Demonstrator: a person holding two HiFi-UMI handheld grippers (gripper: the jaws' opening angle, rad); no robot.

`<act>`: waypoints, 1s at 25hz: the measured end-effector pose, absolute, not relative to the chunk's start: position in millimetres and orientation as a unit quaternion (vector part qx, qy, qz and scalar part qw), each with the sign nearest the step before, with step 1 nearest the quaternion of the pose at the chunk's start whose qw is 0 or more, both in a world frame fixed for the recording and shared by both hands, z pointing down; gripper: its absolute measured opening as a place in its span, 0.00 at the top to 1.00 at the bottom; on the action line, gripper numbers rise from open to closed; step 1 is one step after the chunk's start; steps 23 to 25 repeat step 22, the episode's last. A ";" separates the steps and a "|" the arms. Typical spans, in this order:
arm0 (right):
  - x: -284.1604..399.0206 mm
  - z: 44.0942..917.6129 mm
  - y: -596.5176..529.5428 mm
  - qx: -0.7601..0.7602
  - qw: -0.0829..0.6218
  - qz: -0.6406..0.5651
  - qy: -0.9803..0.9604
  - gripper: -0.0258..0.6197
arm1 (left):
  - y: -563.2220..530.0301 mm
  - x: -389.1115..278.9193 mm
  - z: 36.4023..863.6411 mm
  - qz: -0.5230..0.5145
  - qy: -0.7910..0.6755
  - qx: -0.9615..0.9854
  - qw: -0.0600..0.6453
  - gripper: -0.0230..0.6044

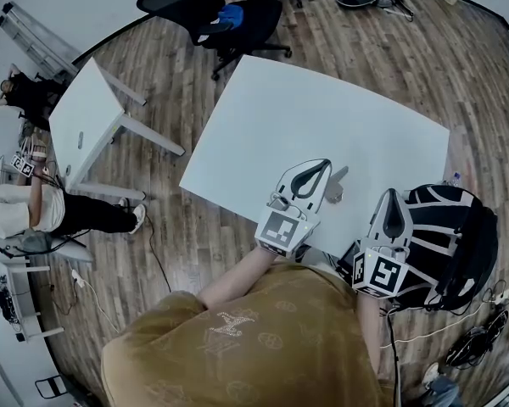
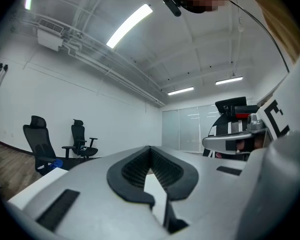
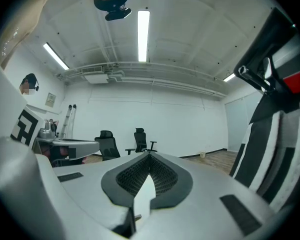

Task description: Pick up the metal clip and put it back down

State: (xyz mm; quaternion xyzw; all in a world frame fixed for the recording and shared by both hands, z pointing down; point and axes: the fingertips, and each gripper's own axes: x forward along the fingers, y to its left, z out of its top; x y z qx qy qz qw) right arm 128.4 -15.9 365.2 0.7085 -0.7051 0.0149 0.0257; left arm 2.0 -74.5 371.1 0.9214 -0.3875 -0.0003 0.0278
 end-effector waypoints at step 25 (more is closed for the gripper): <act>141.3 358.1 -24.2 0.708 0.012 0.008 -0.706 0.95 | -88.1 4.7 369.8 0.003 -0.392 0.920 0.021 0.95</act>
